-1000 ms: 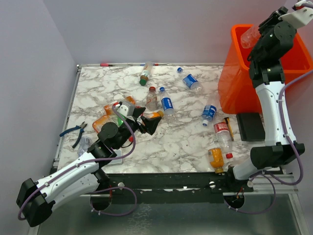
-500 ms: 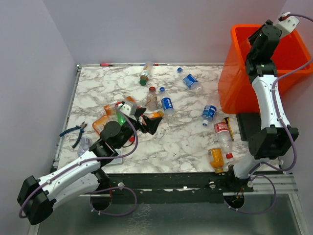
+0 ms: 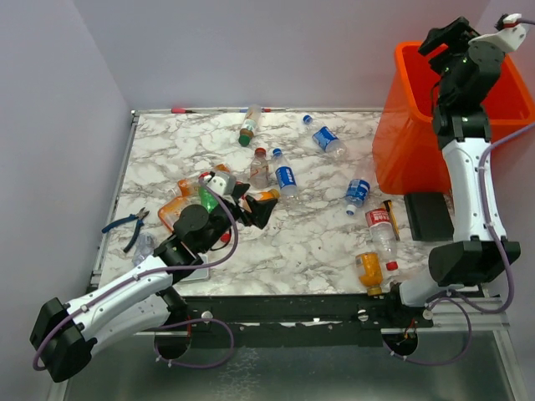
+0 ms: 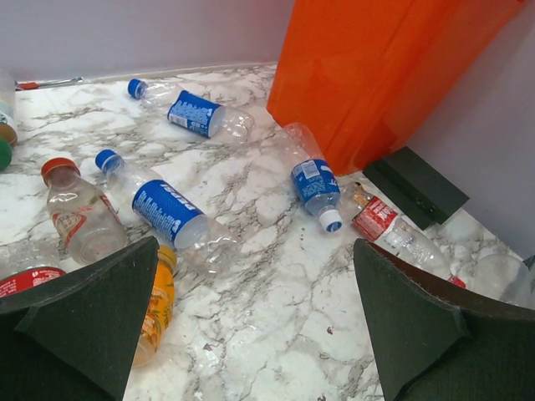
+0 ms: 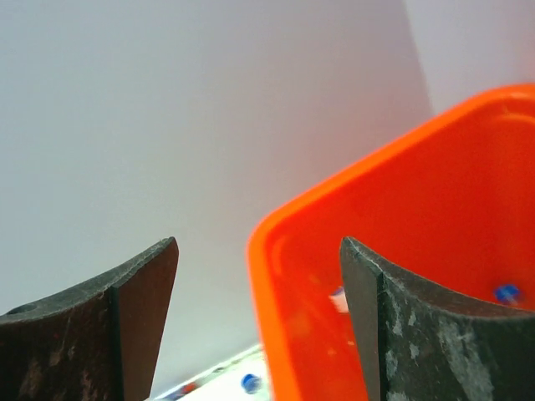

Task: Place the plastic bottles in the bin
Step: Place the plastic bottle in the trash bin, then pick up the plastic bottle from the corner of the board.

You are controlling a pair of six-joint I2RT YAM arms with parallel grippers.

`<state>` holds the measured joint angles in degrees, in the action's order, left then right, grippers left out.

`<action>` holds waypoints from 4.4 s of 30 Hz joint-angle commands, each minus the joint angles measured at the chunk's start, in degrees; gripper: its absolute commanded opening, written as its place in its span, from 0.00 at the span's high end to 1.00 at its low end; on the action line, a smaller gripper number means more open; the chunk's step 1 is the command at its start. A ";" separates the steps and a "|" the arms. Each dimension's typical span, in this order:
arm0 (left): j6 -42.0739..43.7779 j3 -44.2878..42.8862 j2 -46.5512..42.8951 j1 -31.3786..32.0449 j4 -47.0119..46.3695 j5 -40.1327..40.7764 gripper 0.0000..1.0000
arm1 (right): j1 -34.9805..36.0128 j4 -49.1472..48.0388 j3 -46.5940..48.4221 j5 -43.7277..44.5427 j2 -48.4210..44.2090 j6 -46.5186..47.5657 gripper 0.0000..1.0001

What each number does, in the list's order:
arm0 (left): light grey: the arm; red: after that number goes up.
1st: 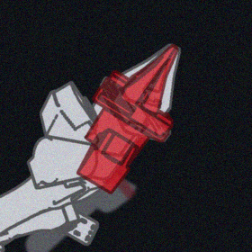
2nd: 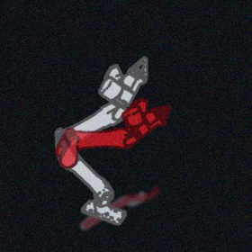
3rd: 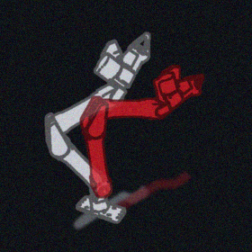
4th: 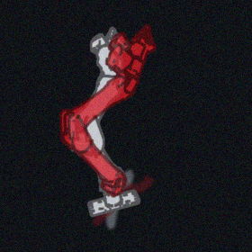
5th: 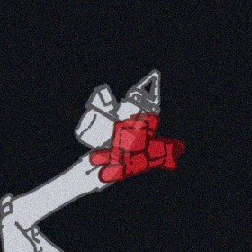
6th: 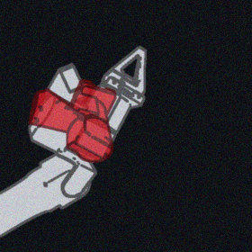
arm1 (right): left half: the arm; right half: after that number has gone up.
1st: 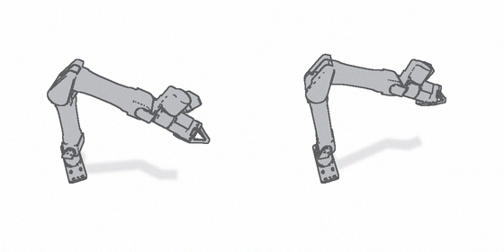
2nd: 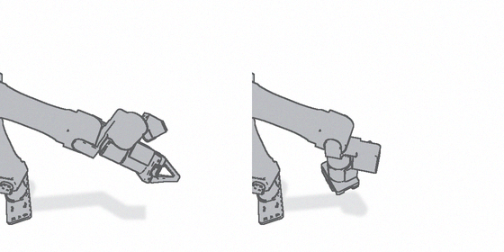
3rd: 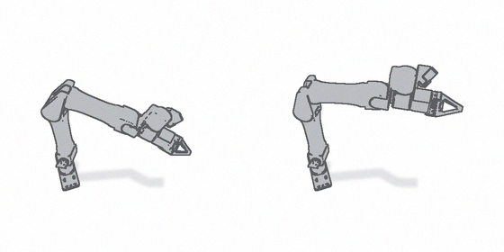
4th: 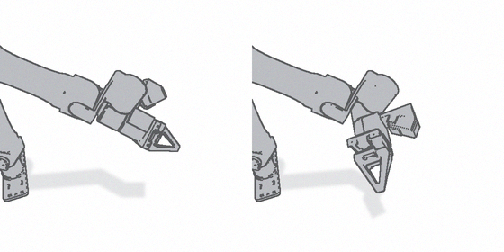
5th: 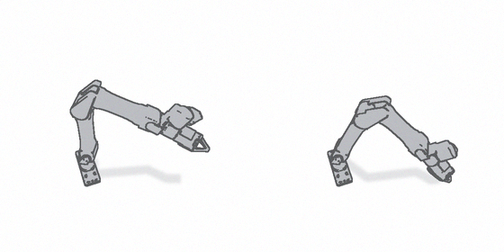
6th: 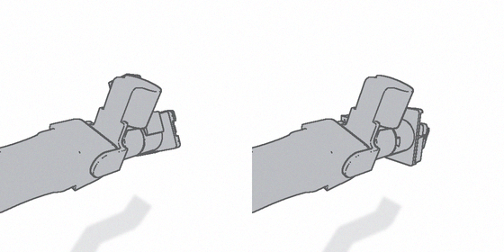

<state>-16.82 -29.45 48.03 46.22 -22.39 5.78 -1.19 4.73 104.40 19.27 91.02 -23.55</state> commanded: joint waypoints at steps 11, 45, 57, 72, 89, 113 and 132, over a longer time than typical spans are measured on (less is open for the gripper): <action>1.12 -4.81 3.63 0.17 9.20 17.31 0.01 | 18.65 6.29 -14.25 -39.28 -23.71 -4.60 0.20; -17.35 -13.93 31.10 21.47 7.33 2.50 0.01 | 22.26 28.63 -72.10 -1.20 -60.81 -23.85 0.17; -24.09 -23.78 55.30 26.90 -11.49 -5.77 0.01 | 22.27 35.01 -65.88 5.48 -66.92 -29.83 0.16; -25.38 -36.96 71.09 29.61 -6.89 -3.22 0.01 | 22.24 39.30 -62.49 5.60 -69.11 -27.43 0.16; -23.16 -36.95 71.83 29.88 -1.79 3.01 0.47 | 22.27 38.54 -62.99 4.78 -69.97 -25.58 0.16; -33.82 3.80 -2.58 11.16 -8.28 29.94 0.67 | 22.60 -9.55 -65.87 -49.45 -52.16 -20.35 0.21; -39.89 4.57 -3.87 10.74 -14.35 37.30 0.68 | 45.51 -27.56 -58.20 -32.51 -28.82 -18.43 0.16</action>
<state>-55.33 -24.40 44.16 57.30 -34.68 40.80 43.07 -16.88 42.94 -16.53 59.27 -42.04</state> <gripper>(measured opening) 0.526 0.842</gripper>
